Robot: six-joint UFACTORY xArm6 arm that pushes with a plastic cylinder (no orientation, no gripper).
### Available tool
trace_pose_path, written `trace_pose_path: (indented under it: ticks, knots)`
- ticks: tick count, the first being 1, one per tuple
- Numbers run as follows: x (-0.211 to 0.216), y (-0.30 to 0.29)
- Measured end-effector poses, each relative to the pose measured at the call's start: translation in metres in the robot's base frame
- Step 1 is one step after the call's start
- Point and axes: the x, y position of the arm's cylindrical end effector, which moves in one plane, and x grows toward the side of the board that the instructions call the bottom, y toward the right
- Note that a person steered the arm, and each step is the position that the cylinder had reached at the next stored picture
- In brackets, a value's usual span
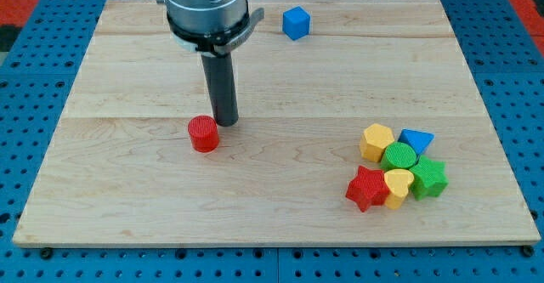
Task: Move the red circle close to the yellow hexagon
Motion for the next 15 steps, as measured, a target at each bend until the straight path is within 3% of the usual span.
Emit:
trace_pose_path:
  ticks: [1,2,3,4,6,7,8,9,10,11,13,15]
  knots:
    - [-0.034,0.011]
    - [-0.037,-0.057]
    - [-0.02,-0.083]
    - [0.021,-0.036]
    - [0.055,-0.022]
    - [0.06,-0.07]
    - [0.095,-0.037]
    - [0.095,0.028]
    - [0.085,0.055]
    - [0.072,0.031]
    - [0.071,0.144]
    - [0.07,0.157]
